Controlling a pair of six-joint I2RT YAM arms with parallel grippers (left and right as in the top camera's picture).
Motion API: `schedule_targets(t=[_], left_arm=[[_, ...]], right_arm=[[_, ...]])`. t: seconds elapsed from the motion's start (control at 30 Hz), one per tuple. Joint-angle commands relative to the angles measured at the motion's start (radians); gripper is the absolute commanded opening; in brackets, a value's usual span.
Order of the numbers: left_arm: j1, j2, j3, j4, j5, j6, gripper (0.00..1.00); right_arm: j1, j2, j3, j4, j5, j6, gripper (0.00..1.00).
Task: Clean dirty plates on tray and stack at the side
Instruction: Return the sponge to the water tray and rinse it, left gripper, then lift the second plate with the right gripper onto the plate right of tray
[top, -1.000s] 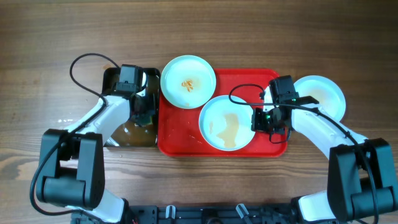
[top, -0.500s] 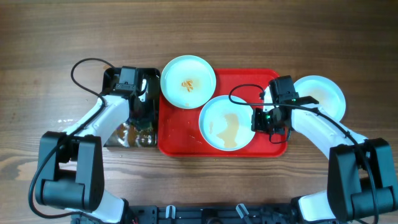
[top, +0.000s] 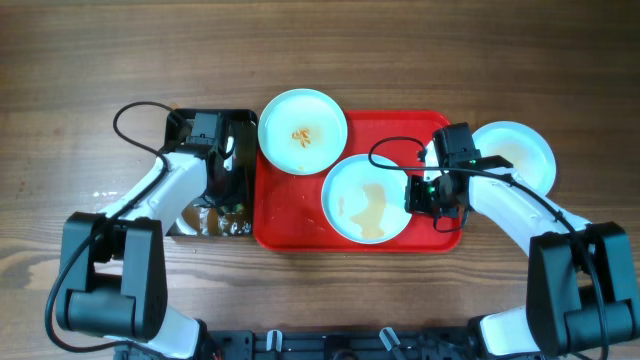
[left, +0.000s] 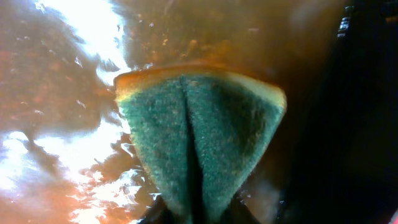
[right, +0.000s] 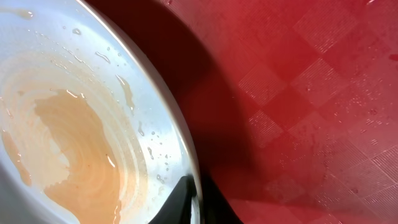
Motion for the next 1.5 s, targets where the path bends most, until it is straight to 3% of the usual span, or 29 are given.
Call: schedule_targets(t=[0.0,0.13,0.2,0.3,0.43,0.47,0.5,0.53,0.7,0.77,0.8,0.83,0.9,1.13,1.47], left_arm=[[0.002,0.035,-0.021,0.027,0.019,-0.011,0.38],[0.002,0.035,0.021,0.031,0.019,-0.011,0.44],[0.002,0.035,0.023,0.031,0.019,-0.017,0.53],[0.002,0.035,0.023,0.026,0.02,-0.019,0.53],[0.002,0.035,0.022,0.016,0.023,-0.045,0.58],[0.002,0.035,0.022,0.016,0.023,-0.045,0.53],[0.002,0.035,0.022,0.017,0.023,-0.045,0.23],[0.002,0.035,0.022,0.017,0.023,-0.045,0.04],[0.002,0.035,0.022,0.016,0.023,-0.045,0.04],[0.002,0.035,0.022,0.016,0.023,-0.045,0.08],[0.002,0.035,0.022,0.016,0.023,-0.045,0.28],[0.002,0.035,0.022,0.016,0.023,-0.045,0.36],[0.002,0.035,0.022,0.016,0.023,-0.045,0.44],[0.002,0.035,0.022,0.022,0.023,-0.045,0.53],[0.002,0.035,0.022,0.023,0.023,-0.045,0.55]], right_arm=[[-0.001,0.014,-0.03,0.006,0.037,-0.001,0.14],[-0.001,0.014,-0.03,0.023,0.037,-0.001,0.17],[-0.001,0.014,-0.03,0.023,0.037,-0.001,0.16],[-0.001,0.014,-0.036,0.023,0.036,-0.001,0.06],[-0.001,0.014,-0.055,0.024,0.037,0.002,0.05],[-0.001,0.014,-0.056,0.026,0.037,0.002,0.05],[-0.001,0.014,-0.056,0.031,0.036,0.002,0.05],[-0.001,0.014,-0.056,0.035,0.036,0.002,0.05],[-0.001,0.013,-0.055,0.057,0.021,0.001,0.05],[-0.001,0.011,-0.046,0.055,0.021,-0.002,0.04],[-0.001,0.005,-0.033,0.049,0.022,-0.004,0.05],[-0.001,-0.004,-0.021,0.045,0.022,-0.011,0.04],[-0.001,-0.032,-0.001,0.04,0.024,-0.028,0.05],[-0.001,-0.194,0.014,0.034,0.18,-0.074,0.04],[0.01,-0.34,0.015,0.058,0.45,-0.21,0.04]])
